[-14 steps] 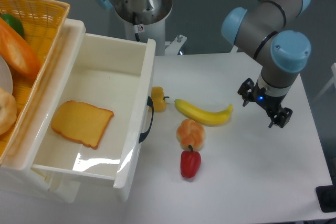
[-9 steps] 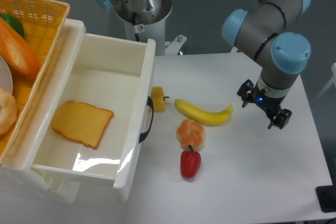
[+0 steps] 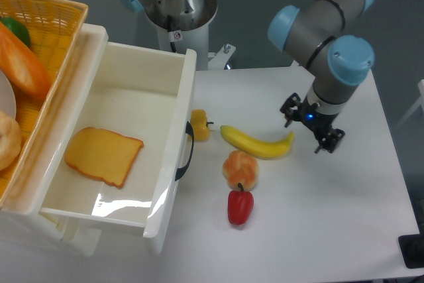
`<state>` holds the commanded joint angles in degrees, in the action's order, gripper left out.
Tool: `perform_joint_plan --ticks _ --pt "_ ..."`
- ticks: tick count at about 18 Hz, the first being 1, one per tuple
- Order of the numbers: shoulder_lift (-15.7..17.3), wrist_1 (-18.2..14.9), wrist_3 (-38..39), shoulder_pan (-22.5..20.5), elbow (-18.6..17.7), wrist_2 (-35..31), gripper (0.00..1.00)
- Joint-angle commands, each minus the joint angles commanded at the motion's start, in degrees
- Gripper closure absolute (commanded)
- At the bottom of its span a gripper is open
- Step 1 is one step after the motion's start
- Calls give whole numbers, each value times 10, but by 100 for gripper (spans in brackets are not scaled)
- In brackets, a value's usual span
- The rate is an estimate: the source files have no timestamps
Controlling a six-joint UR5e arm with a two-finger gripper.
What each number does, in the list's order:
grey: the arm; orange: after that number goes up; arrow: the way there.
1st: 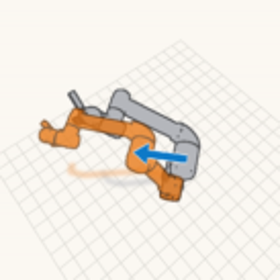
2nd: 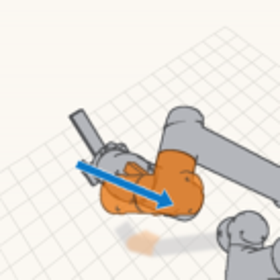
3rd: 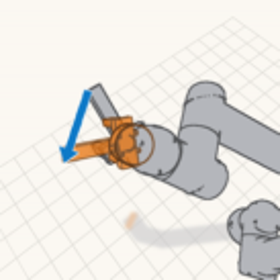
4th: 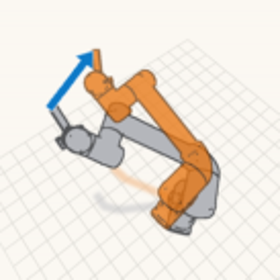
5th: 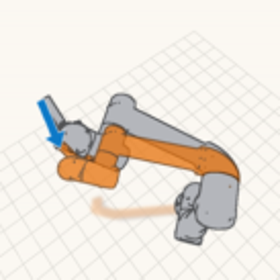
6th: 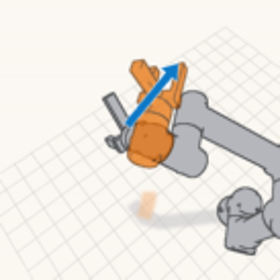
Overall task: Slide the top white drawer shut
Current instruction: 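Move the gripper toward the front face of the open white drawer, then bring the gripper against the drawer front beside its black handle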
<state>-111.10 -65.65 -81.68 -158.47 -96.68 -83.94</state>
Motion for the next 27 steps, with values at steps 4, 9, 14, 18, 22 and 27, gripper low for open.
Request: perform_joint_plan --ticks 4,9,14,18,22,27 --pt "1 0 129 42 19 8 2" --pt "14 -4 225 83 17 49 72" --pt "18 -5 259 87 16 126 100" --pt "19 -29 296 83 19 186 100" --pt "24 -70 300 70 29 260 100" --pt "25 -79 320 74 29 282 100"
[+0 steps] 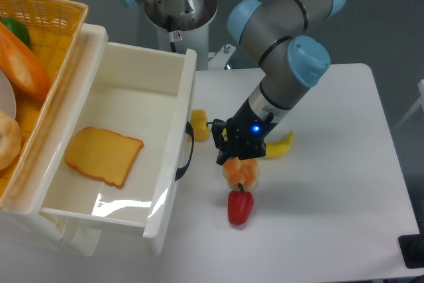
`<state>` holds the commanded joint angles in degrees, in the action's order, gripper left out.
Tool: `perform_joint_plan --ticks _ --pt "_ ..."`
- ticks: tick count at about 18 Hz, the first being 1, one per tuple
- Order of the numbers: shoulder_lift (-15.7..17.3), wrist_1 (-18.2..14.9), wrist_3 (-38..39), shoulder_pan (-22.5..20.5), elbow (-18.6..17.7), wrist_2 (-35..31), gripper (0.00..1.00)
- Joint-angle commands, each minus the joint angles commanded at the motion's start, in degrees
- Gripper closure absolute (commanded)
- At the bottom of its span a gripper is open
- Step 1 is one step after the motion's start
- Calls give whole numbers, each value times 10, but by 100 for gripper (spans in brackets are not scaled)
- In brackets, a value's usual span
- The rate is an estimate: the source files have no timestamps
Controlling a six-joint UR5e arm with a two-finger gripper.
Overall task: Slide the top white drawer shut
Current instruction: 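Bring the gripper against the drawer front beside its black handle, then push the drawer front with the gripper into the cabinet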
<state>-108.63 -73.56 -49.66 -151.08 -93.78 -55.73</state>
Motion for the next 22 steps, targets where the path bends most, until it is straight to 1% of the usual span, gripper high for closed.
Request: perform_joint_plan --ticks 2,5,7,10,22 --pt "1 -3 4 2 0 4 100" --pt "8 -25 4 5 -1 12 100" --pt "12 -51 4 4 2 27 100" --pt "15 -63 4 4 2 28 100" --pt "28 -73 4 25 2 36 100"
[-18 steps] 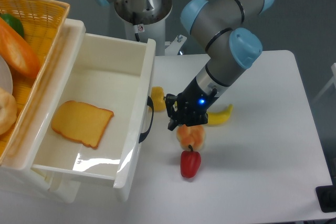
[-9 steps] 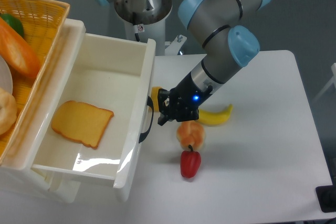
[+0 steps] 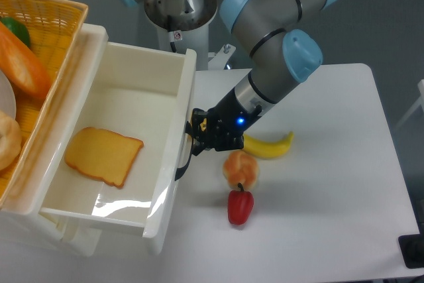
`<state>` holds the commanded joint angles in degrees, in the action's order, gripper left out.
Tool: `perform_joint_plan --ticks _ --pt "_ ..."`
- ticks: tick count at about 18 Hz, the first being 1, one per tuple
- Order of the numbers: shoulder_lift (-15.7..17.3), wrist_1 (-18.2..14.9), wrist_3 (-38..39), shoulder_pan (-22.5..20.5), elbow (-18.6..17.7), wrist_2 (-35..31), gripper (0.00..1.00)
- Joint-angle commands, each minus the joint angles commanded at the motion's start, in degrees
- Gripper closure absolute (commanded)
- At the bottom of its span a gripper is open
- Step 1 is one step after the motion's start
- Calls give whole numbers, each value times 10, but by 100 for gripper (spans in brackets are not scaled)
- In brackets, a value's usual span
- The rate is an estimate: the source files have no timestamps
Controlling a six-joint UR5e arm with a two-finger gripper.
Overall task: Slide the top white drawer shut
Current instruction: 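Push the drawer front with the gripper into the cabinet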
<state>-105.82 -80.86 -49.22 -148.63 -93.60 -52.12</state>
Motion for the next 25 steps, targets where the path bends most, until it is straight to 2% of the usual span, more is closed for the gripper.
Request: perform_joint_plan --ticks 7,14,25 --pt "12 -7 10 18 0 0 100" --pt "10 -4 18 39 -2 -3 100" --pt "13 3 68 94 0 -8 100"
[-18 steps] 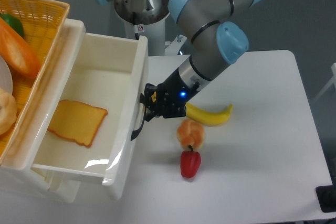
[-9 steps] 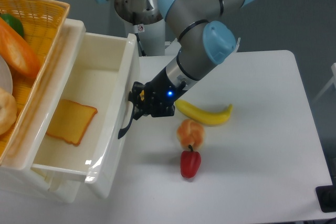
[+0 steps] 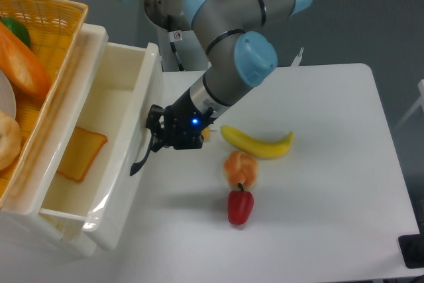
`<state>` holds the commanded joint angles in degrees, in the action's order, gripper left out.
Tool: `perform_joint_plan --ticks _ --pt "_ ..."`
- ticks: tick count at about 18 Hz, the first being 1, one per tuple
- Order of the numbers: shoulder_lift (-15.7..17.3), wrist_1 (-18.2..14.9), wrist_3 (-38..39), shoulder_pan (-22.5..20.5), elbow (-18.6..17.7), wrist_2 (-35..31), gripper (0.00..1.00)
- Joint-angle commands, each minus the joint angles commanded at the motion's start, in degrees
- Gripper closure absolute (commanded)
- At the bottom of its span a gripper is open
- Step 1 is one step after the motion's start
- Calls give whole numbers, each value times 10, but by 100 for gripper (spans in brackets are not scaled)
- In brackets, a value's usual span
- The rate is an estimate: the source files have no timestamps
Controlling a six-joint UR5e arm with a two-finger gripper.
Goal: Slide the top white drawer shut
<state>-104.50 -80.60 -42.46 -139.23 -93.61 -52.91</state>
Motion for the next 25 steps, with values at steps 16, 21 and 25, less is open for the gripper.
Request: perform_joint_plan --ticks 16,21,25 --pt "-2 2 38 63 -2 -45 100" --pt "0 14 40 67 1 -46 100" --pt "-11 14 24 63 20 -92 74"
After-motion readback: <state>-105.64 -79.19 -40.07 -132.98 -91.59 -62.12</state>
